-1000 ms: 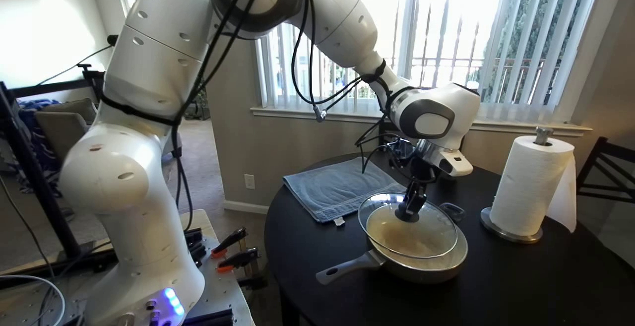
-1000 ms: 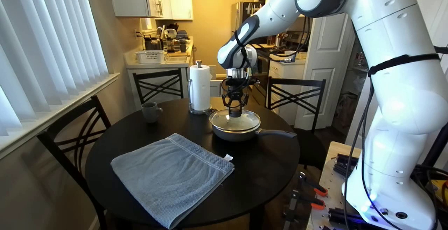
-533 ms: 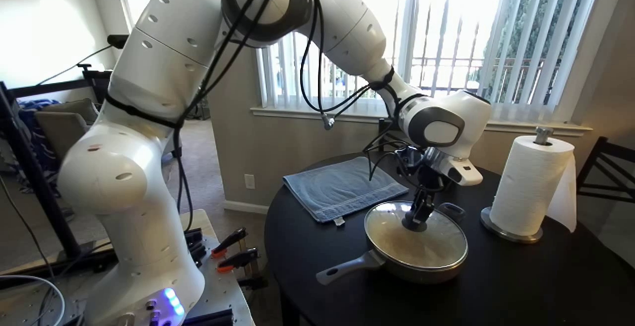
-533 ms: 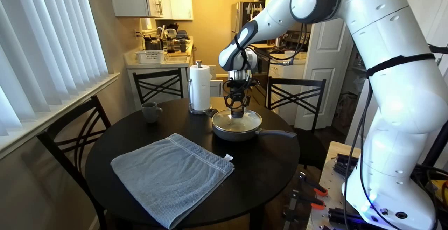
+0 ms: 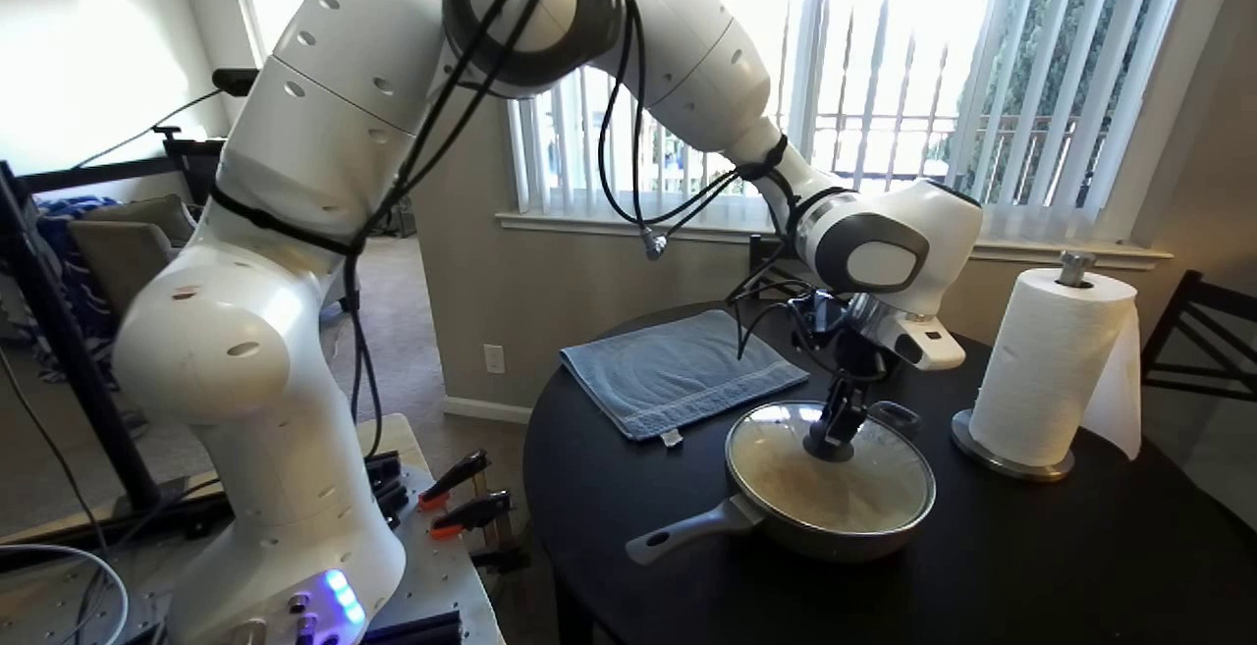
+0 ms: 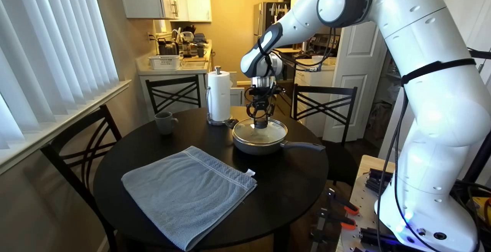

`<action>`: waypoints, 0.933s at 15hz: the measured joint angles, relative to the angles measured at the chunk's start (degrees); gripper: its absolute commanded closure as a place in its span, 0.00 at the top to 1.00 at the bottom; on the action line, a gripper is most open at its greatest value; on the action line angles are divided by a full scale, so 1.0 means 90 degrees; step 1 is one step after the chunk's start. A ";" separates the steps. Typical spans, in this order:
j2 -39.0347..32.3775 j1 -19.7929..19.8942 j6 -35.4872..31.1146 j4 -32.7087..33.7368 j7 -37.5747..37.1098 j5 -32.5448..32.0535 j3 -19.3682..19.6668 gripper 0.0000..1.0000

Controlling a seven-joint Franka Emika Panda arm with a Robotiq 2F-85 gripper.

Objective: Put the lid on the pot

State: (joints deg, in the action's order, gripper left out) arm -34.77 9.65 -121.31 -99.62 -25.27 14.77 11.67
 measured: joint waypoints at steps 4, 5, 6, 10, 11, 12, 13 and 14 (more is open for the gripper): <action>-0.0005 -0.0016 0.0000 0.0014 0.0000 0.0000 -0.0055 0.34; -0.0008 -0.0027 0.0000 0.0017 0.0000 0.0000 -0.0073 0.34; -0.0015 -0.0036 0.0000 0.0019 0.0000 0.0000 -0.0084 0.34; -0.0061 -0.0048 0.0000 0.0036 0.0000 0.0000 -0.0096 0.34; -0.0066 -0.0047 0.0001 0.0043 0.0000 0.0000 -0.0096 0.34; -0.0069 -0.0047 0.0001 0.0046 -0.0001 0.0001 -0.0096 0.34; -0.0069 -0.0047 0.0001 0.0046 -0.0001 0.0001 -0.0096 0.34; -0.0069 -0.0047 0.0001 0.0046 -0.0001 0.0001 -0.0096 0.70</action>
State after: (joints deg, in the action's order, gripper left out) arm -35.39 9.23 -121.30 -99.20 -25.28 14.78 10.80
